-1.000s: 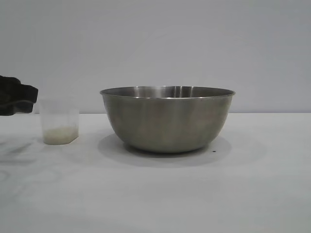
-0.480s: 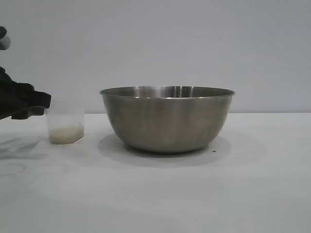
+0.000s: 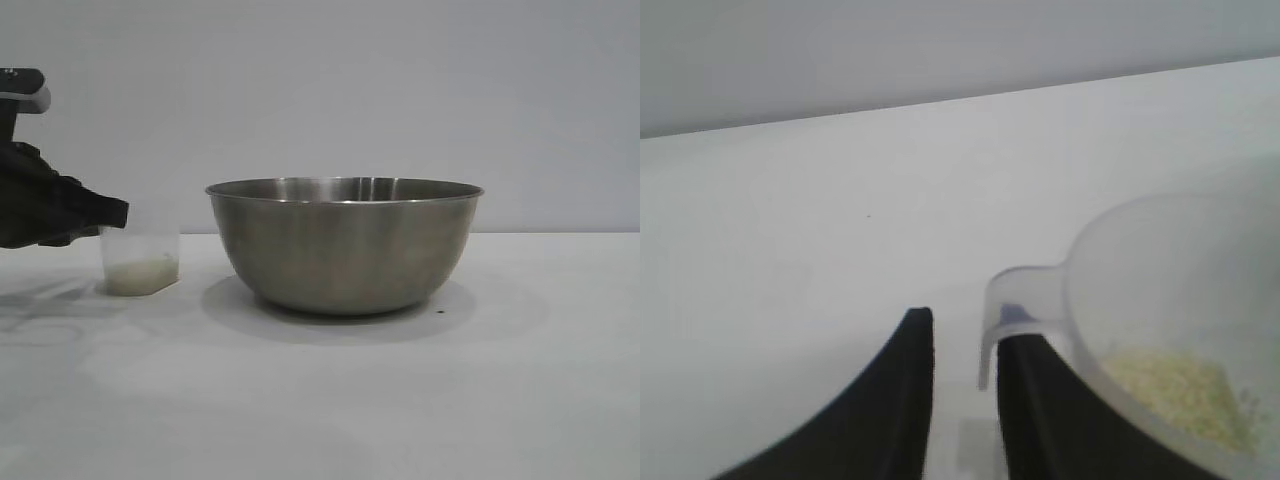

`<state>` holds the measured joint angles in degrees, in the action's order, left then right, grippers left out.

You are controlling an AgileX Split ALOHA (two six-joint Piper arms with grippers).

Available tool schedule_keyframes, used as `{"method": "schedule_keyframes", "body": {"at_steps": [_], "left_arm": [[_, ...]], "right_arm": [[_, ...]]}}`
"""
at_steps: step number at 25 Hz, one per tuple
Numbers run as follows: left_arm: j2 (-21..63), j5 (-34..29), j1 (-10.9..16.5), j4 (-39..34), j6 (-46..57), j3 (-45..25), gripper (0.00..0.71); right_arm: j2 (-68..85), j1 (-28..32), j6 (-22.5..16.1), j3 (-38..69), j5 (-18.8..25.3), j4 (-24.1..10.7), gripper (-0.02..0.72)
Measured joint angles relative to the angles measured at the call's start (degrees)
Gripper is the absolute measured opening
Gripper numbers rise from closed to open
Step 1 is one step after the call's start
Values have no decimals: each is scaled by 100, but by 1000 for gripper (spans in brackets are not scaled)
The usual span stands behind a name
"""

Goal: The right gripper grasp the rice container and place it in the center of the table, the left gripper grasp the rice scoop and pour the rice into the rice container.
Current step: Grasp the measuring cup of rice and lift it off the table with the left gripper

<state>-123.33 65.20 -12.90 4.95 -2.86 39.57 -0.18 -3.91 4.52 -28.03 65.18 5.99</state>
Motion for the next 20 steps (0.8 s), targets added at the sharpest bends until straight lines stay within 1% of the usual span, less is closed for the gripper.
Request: {"method": "schedule_keyframes", "body": {"at_steps": [5,9,14,20], "left_arm": [[77,-39,0,0,0,0,0],[392,-42,0,0,0,0,0],[773,-42,0,-179,-31,25,0],[1115,-131,0,-613,-224,471,0]], "right_arm": [[0,0,0,0,0,0,532],[0,0,0,0,0,0,532],[0,0,0,0,0,0,532],[0,0,0,0,0,0,532]]}}
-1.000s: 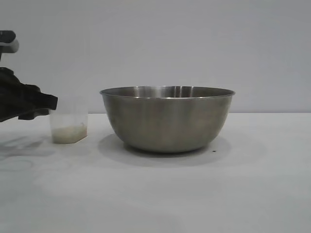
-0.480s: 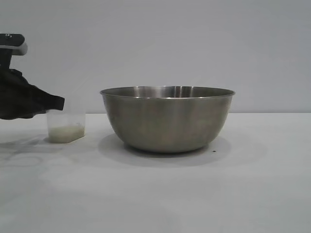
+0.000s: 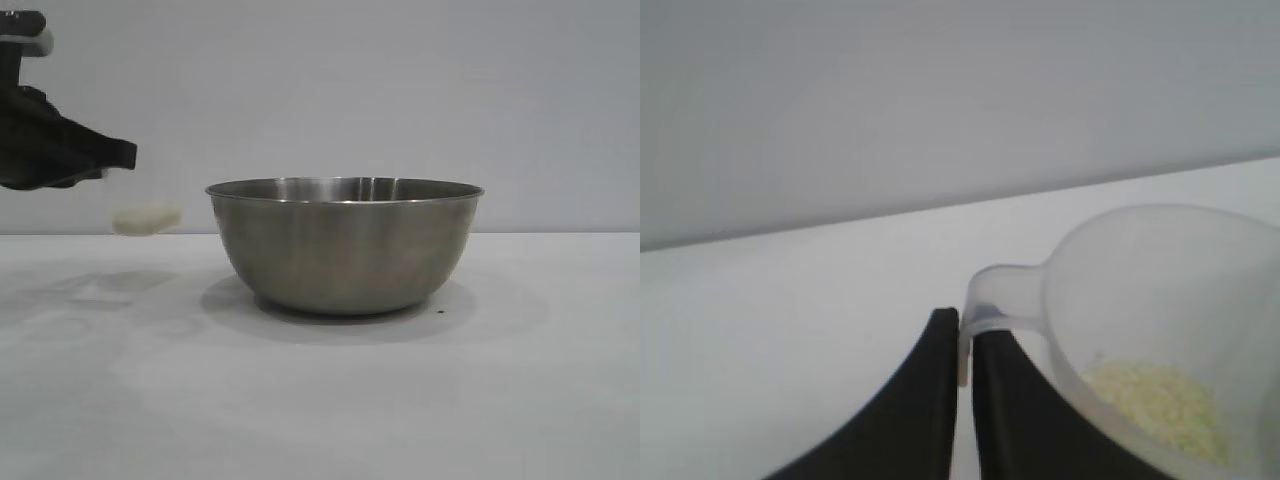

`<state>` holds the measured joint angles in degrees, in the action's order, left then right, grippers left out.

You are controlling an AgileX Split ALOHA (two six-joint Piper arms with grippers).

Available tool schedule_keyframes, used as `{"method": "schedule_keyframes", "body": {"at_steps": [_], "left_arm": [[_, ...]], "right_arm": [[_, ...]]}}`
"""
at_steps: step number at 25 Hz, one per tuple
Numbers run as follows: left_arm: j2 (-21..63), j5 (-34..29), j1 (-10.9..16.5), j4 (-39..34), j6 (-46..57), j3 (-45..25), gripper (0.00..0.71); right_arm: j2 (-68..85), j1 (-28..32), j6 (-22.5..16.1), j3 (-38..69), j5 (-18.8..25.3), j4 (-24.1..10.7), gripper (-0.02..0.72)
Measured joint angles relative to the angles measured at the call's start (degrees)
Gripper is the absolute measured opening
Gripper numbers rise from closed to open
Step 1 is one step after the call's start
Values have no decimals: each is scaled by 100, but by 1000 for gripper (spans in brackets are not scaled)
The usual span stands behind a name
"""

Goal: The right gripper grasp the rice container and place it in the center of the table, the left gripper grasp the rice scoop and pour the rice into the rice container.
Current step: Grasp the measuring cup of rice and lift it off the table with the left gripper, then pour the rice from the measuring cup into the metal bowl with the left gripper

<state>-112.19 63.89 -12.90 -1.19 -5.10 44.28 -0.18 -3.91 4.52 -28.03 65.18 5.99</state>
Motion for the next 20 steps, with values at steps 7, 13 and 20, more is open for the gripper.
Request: {"method": "schedule_keyframes", "body": {"at_steps": [7,13,20], "left_arm": [[267,-609,0,-1025,-320,535,0],[433,-879,-8,-2009,-412,814,0],[446,-1459,-408,-2750,-1629,1223,0]], "right_arm": [[0,0,0,0,0,0,532],[0,0,0,0,0,0,532],[0,0,0,0,0,0,532]]}}
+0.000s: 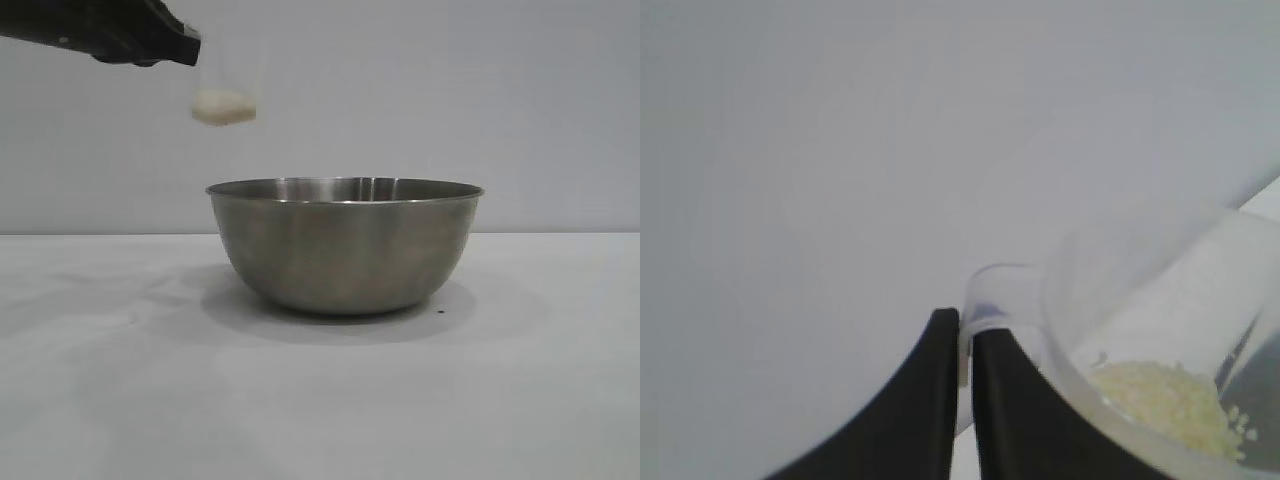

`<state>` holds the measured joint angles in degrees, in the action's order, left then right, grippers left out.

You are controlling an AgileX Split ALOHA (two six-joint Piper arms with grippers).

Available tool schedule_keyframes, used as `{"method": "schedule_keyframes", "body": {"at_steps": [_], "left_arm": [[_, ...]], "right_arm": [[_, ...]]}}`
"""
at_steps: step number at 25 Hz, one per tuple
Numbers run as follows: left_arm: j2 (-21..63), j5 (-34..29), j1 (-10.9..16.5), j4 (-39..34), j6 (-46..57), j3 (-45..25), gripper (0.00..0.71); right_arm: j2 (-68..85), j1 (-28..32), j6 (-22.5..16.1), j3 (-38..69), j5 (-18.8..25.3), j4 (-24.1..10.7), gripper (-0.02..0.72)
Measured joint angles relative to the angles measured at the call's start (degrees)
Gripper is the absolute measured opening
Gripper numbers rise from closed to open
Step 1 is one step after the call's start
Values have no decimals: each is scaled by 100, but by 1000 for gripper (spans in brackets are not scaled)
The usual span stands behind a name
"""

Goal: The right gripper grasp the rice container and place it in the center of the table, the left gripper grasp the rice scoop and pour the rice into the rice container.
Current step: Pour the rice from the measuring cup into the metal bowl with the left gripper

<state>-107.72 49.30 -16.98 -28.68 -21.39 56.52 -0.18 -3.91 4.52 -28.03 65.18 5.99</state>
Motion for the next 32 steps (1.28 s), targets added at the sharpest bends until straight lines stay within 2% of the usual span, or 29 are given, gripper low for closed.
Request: {"method": "schedule_keyframes", "body": {"at_steps": [9,17,21,32], "left_arm": [[0,-222,-325,-107,-1773,133,0],[0,-258,-744,-95,-3598,133,0],[0,-258,-830,-84,-4362,133,0],[0,-258,-833,-71,-6289,133,0]], "right_arm": [[0,0,0,0,0,0,532],[0,0,0,0,0,0,532],[0,0,0,0,0,0,532],[0,0,0,0,0,0,532]]}}
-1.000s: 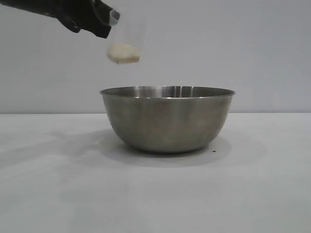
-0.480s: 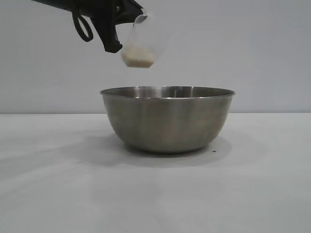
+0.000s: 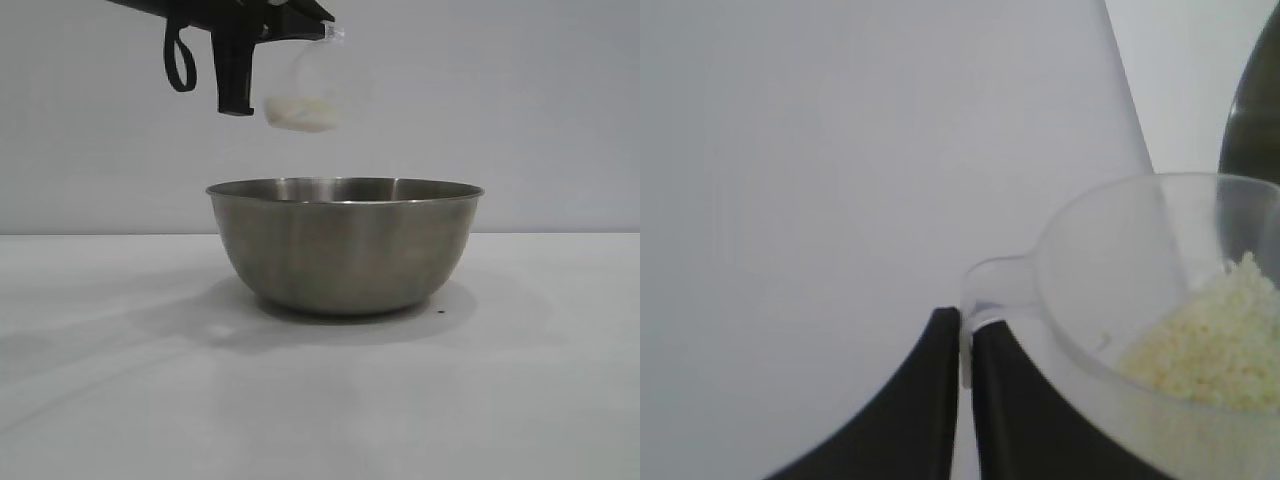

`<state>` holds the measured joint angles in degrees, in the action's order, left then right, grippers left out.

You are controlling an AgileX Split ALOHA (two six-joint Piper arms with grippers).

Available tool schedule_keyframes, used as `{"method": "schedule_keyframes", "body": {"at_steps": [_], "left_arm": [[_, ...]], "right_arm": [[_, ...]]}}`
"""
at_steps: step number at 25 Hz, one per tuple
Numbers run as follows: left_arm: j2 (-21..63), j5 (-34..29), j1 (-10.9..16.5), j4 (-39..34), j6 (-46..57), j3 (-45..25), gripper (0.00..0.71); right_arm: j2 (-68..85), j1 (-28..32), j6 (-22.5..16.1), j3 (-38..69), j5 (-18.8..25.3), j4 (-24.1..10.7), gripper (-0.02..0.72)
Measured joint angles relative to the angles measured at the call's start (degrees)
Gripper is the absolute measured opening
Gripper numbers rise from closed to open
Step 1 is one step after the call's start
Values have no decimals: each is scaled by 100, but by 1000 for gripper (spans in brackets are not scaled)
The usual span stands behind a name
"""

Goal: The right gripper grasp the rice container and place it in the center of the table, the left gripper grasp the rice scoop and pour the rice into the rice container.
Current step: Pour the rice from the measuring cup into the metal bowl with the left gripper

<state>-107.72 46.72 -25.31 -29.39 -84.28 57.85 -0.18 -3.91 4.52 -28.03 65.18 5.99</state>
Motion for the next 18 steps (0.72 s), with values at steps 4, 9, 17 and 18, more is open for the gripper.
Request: {"method": "schedule_keyframes", "body": {"at_steps": [4,9,17,18], "left_arm": [[0,146,0,-22,-628,0,0],[0,171,-9,-355,-1177,0,0],[0,191,-22,-567,-2230,0,0],[0,202,-22,-641,-2305,0,0]], "right_arm": [[0,0,0,0,0,0,532],[0,0,0,0,0,0,532],[0,0,0,0,0,0,532],[0,0,0,0,0,0,532]]}}
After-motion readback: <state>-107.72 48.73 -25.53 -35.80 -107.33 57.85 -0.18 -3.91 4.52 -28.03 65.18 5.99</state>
